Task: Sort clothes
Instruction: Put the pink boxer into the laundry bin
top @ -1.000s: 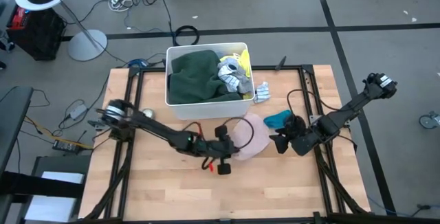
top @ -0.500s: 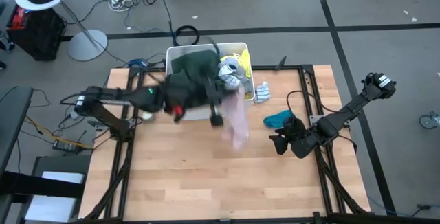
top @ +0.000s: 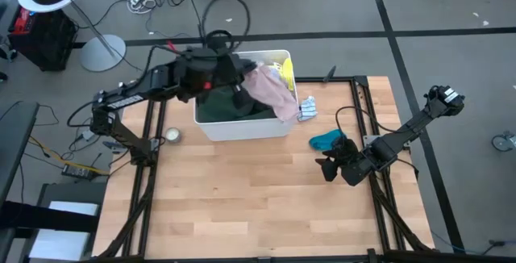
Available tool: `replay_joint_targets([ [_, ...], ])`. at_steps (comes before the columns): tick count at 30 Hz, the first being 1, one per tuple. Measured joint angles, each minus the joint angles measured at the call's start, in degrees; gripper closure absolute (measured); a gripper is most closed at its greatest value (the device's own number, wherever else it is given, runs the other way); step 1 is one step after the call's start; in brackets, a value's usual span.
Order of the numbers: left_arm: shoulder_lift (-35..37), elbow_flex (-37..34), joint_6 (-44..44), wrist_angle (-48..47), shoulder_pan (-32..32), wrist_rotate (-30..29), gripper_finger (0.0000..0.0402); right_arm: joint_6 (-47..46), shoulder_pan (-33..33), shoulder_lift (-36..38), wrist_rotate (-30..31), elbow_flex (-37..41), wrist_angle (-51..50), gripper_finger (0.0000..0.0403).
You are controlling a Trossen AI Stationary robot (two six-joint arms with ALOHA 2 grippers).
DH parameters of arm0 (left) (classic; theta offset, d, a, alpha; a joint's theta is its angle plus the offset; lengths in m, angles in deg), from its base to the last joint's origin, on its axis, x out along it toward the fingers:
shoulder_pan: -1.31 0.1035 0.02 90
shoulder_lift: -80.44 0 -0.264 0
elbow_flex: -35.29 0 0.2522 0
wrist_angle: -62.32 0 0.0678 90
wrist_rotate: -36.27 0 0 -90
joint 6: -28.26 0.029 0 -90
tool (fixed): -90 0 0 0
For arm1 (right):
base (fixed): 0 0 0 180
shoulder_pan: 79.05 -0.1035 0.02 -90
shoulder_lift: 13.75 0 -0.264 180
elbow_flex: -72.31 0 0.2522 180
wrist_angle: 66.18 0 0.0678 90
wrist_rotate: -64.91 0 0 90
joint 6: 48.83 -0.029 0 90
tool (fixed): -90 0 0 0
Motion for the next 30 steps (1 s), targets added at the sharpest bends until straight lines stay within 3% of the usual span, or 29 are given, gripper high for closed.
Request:
replay_joint_targets([
  [7,-0.17,-15.84,-7.5,-0.28,6.23,3.13,0.0401,0.0,0.0,0.0,0.95,0.0,-0.27,0.0174],
  [20,0.36,-52.93,-23.75,30.37,20.05,18.36,0.0401,-0.02,0.02,0.0,1.03,-0.01,-0.28,0.0174],
  [24,0.59,-58.67,-26.95,36.54,21.93,22.31,0.0401,-0.02,0.02,0.0,1.66,-0.02,-0.65,0.0174],
  [30,0.17,-59.28,-29.37,41.07,21.92,26.55,0.0392,-0.06,0.04,0.0,2.53,-0.02,-0.79,0.0174],
])
